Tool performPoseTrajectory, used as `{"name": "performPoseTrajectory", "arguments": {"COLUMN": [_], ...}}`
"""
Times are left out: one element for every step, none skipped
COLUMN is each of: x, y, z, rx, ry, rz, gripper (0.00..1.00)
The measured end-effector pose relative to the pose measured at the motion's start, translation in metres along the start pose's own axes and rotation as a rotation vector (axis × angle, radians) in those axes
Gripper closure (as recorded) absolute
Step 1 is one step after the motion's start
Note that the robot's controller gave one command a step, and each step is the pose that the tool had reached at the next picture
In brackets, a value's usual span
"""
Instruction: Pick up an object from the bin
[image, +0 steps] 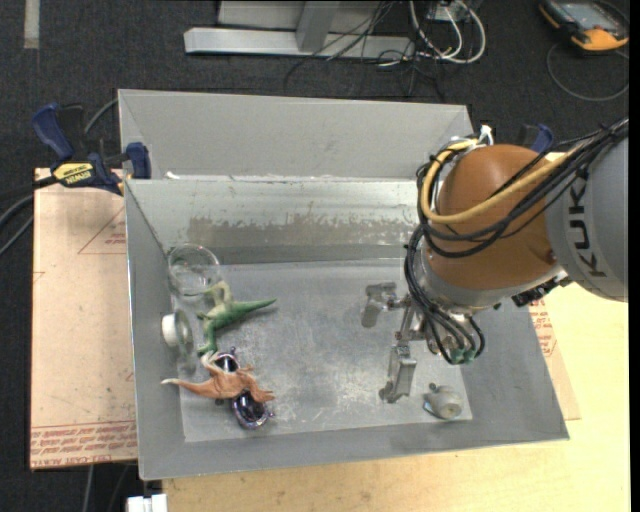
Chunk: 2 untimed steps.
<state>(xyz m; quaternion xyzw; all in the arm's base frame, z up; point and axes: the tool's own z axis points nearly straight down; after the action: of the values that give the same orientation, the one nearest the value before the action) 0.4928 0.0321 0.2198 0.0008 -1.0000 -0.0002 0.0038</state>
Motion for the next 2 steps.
{"name": "performPoseTrajectory", "arguments": {"x": [-0.002,0.011], "y": [0.0,0.0], "z": [-0.004,0.099], "rx": [0.0,-0.001], "ry": [-0.008,-0.001], "rz": [0.002,-0.107], "gripper": [0.0,0.0]}}
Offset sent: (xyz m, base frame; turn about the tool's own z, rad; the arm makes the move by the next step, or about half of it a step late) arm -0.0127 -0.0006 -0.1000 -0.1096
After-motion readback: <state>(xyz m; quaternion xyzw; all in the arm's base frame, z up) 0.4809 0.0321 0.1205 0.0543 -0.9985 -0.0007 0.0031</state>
